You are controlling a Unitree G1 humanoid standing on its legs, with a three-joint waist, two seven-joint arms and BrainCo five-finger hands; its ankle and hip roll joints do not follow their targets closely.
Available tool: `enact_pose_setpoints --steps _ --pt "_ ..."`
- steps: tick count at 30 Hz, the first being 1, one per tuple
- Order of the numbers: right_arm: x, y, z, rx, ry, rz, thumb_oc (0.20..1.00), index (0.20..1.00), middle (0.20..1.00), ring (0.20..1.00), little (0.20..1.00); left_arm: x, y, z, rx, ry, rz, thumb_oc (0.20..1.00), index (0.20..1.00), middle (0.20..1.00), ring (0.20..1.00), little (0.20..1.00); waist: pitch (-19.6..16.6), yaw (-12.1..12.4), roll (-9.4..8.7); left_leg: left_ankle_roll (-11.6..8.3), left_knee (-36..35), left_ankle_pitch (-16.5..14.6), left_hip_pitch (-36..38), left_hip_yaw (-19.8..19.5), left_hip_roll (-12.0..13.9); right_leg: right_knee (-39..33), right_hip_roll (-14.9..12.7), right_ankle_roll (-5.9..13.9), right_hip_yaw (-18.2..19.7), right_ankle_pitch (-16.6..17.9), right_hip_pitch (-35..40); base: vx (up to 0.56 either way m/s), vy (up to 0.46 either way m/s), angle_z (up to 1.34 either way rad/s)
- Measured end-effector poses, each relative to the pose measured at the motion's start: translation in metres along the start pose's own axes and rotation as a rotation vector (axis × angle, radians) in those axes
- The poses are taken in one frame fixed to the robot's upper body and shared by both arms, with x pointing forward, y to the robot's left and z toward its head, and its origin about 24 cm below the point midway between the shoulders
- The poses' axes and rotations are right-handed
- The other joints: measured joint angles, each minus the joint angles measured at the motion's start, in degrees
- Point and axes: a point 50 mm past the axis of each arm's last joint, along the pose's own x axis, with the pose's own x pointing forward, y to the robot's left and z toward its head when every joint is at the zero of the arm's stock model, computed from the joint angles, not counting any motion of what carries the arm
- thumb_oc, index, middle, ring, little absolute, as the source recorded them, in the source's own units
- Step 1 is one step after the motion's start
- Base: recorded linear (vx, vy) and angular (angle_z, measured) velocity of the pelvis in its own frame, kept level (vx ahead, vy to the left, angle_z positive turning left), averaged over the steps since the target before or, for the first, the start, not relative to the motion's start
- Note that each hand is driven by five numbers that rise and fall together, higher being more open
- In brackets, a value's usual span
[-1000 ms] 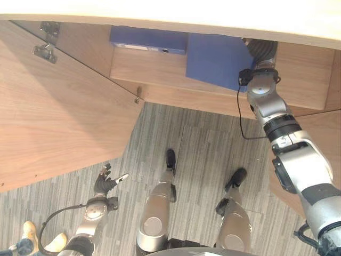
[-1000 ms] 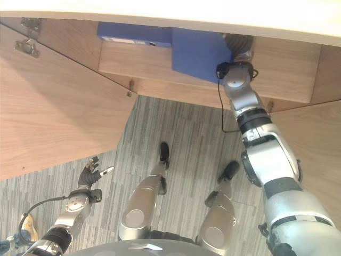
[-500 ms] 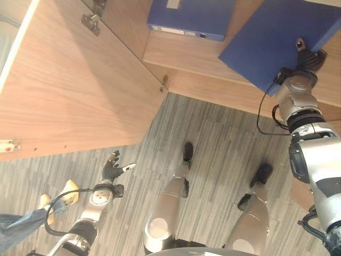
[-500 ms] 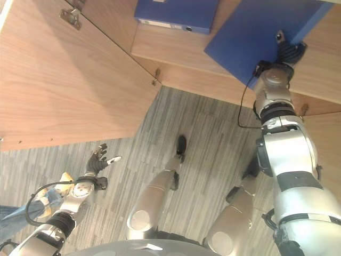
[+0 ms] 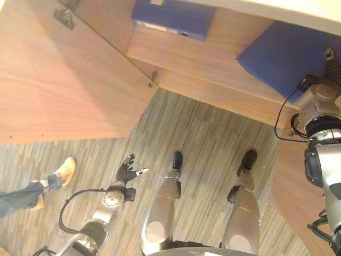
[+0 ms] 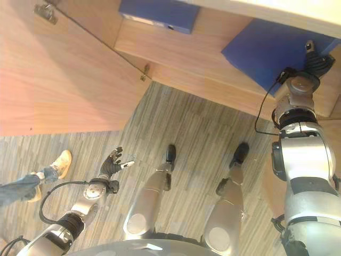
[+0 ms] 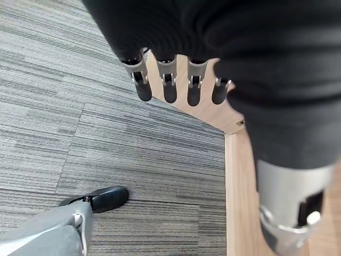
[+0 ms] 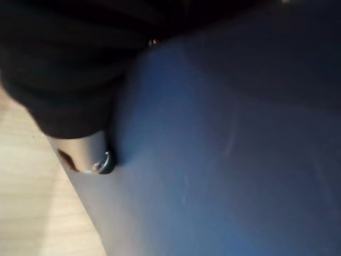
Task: Put the empty folder in the office cabinet
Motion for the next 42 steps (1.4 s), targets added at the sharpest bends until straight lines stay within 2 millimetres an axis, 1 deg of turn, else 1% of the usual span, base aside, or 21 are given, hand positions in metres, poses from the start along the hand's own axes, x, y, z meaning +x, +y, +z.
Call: enact_pose_setpoints --steps 3,5,7,8,10,11,12,14,15,17,18,22,25,26,27,28,31,38,42 --pt "-0.002 0.004 -0.003 0.061 0.022 -0.02 0.2 0.2 0.2 0.2 0.2 0.0 -0.001 -0.002 0.001 0.008 -0.001 1.0 1.0 1.0 1.0 1.0 -0.01 -0.3 1.29 0.03 -2.34 0.67 1.42 0.87 0.16 -1.04 0.17 0.34 0.64 0.44 0.09 0.14 -0.1 -0.1" --pt "-0.003 0.006 -0.004 0.083 0.022 -0.026 0.2 0.2 0.2 0.2 0.2 -0.001 0.0 -0.004 0.001 0.017 0.007 1.0 1.0 1.0 1.0 1.0 -0.04 -0.42 1.73 0.02 -3.25 0.94 1.95 1.36 0.26 -1.22 0.26 0.36 0.9 0.54 0.07 0.12 -0.065 -0.11" --pt "-0.008 0.019 -0.004 0.111 0.015 -0.015 0.2 0.2 0.2 0.2 0.2 0.0 0.0 -0.004 0.003 0.019 0.011 1.0 1.0 1.0 1.0 1.0 0.04 -0.68 2.18 -0.09 -4.34 1.22 2.71 1.88 0.48 -1.29 0.62 0.33 1.63 0.52 -0.2 0.1 -0.054 -0.12" --pt "-0.008 0.019 -0.004 0.111 0.015 -0.015 0.2 0.2 0.2 0.2 0.2 0.0 0.0 -0.004 0.003 0.019 0.011 1.0 1.0 1.0 1.0 1.0 0.04 -0.68 2.18 -0.09 -4.34 1.22 2.71 1.88 0.48 -1.29 0.62 0.33 1.63 0.52 -0.2 0.02 -0.023 -0.12" --pt "-0.017 0.043 -0.003 0.185 0.04 -0.005 0.2 0.2 0.2 0.2 0.2 0.0 -0.003 -0.007 0.003 0.031 0.012 1.0 1.0 1.0 1.0 1.0 0.0 -0.99 2.31 -0.16 -5.76 1.85 3.31 3.11 0.57 -1.58 0.82 0.16 2.69 0.57 -1.12 0.05 -0.045 -0.19" --pt "-0.023 0.058 -0.005 0.218 0.058 0.005 0.2 0.2 0.2 0.2 0.2 0.001 -0.009 -0.01 -0.011 0.042 0.008 1.0 1.0 1.0 1.0 1.0 -0.35 -1.26 2.92 -0.1 -6.85 2.42 3.41 3.26 0.56 -1.71 0.87 0.2 2.91 0.72 -1.6 0.06 -0.059 -0.13" --pt "-0.029 0.067 -0.006 0.258 0.062 -0.001 0.2 0.2 0.2 0.2 0.2 0.003 -0.017 -0.013 -0.019 0.056 0.006 1.0 1.0 1.0 1.0 1.0 -0.67 -1.64 3.4 -0.18 -7.93 3.05 3.66 3.35 0.59 -2.11 0.98 0.3 2.95 0.88 -1.68 0.02 -0.017 -0.06" --pt "-0.04 0.085 -0.007 0.343 0.099 -0.019 0.2 0.2 0.2 0.2 0.2 0.005 -0.027 -0.015 -0.007 0.07 -0.022 1.0 1.0 1.0 1.0 1.0 -0.98 -1.39 3.79 -0.47 -9.99 4.15 4.18 3.83 0.97 -3.89 1.67 -0.23 3.17 2.14 -1.52 0.01 -0.012 -0.1" --pt "-0.045 0.092 -0.007 0.368 0.102 -0.034 0.2 0.2 0.2 0.2 0.2 0.006 -0.032 -0.013 -0.012 0.061 -0.033 1.0 1.0 1.0 1.0 1.0 -1.09 -0.62 4.14 -0.71 -10.58 4.52 4.23 3.85 1.36 -4.05 2.21 -0.44 3.1 2.26 -1.69 0.02 0.007 -0.13" --pt "-0.046 0.092 -0.006 0.408 0.107 -0.074 0.2 0.2 0.2 0.2 0.2 0.008 -0.039 -0.012 -0.027 0.055 -0.043 1.0 1.0 1.0 1.0 1.0 -1.45 0.5 4.64 -0.93 -11.32 5.07 4.36 3.82 1.85 -4.04 2.7 -0.69 3.01 2.37 -1.86 0.0 0.004 -0.02" --pt "-0.048 0.095 -0.006 0.411 0.109 -0.077 0.2 0.2 0.2 0.2 0.2 0.008 -0.039 -0.012 -0.028 0.055 -0.042 1.0 1.0 1.0 1.0 1.0 -1.57 1.07 4.8 -0.94 -11.69 5.34 4.36 3.65 1.84 -4.04 2.68 -0.72 2.85 2.39 -1.9 -0.01 0.003 0.07" --pt "-0.059 0.112 0.0 0.463 0.121 -0.073 0.2 0.2 0.2 0.2 0.2 0.007 -0.036 -0.014 -0.012 0.064 -0.029 1.0 1.0 1.0 1.0 1.0 -1.61 1.69 4.83 -0.98 -12.15 5.94 4.21 3.29 1.72 -4.04 2.55 -0.96 2.5 2.62 -1.96 -0.03 0.006 0.06" --pt "-0.061 0.115 0.0 0.497 0.136 -0.074 0.2 0.2 0.2 0.2 0.2 0.007 -0.037 -0.015 -0.003 0.065 -0.03 1.0 1.0 1.0 1.0 1.0 -1.62 2.06 4.8 -0.97 -12.13 5.99 4.08 3.23 1.68 -4.04 2.48 -1.0 2.38 2.65 -1.96 -0.04 0.009 0.04" --pt "-0.059 0.112 0.001 0.513 0.135 -0.092 0.2 0.2 0.2 0.2 0.2 0.007 -0.037 -0.014 0.011 0.061 -0.029 1.0 1.0 1.0 1.0 1.0 -1.66 2.8 4.83 -0.91 -12.05 6.08 3.86 3.08 1.56 -4.03 2.32 -0.97 2.23 2.68 -2.01 -0.02 0.006 0.07" --pt "-0.056 0.108 0.003 0.531 0.131 -0.111 0.2 0.2 0.2 0.2 0.2 0.007 -0.036 -0.014 0.014 0.062 -0.029 1.0 1.0 1.0 1.0 1.0 -1.66 3.02 4.84 -0.9 -11.93 6.08 3.61 2.87 1.46 -4.02 2.21 -0.97 2.05 2.67 -2.05 -0.02 0.006 0.07" --pt "-0.056 0.108 0.003 0.531 0.131 -0.111 0.2 0.2 0.2 0.2 0.2 0.007 -0.036 -0.014 0.014 0.062 -0.029 1.0 1.0 1.0 1.0 1.0 -1.66 3.02 4.84 -0.9 -11.93 6.08 3.61 2.87 1.46 -4.02 2.21 -0.97 2.05 2.67 -2.05 -0.01 0.004 0.1" --pt "-0.05 0.099 0.008 0.576 0.134 -0.158 0.2 0.2 0.2 0.2 0.2 0.007 -0.035 -0.014 0.018 0.063 -0.028 1.0 1.0 1.0 1.0 1.0 -1.67 3.17 4.83 -0.81 -11.75 6.15 3.12 2.24 1.26 -3.75 1.81 -0.96 1.46 2.67 -2.09 -0.01 0.016 0.1" --pt "-0.05 0.1 0.014 0.627 0.139 -0.182 0.2 0.2 0.2 0.2 0.2 0.007 -0.043 -0.016 0.04 0.066 -0.063 1.0 1.0 1.0 1.0 1.0 -1.7 3.08 4.76 -0.77 -10.94 6.15 1.83 1.77 1.14 -3.57 1.66 -0.95 0.91 2.66 -2.57 -0.01 0.008 0.04" --pt "-0.051 0.101 0.02 0.658 0.131 -0.202 0.2 0.2 0.2 0.2 0.2 0.007 -0.044 -0.016 0.048 0.067 -0.065 1.0 1.0 1.0 1.0 1.0 -1.7 3.05 4.76 -0.75 -10.44 6.13 1.42 1.78 1.03 -3.33 1.59 -0.96 0.97 2.68 -2.91 -0.02 0.027 0.0"
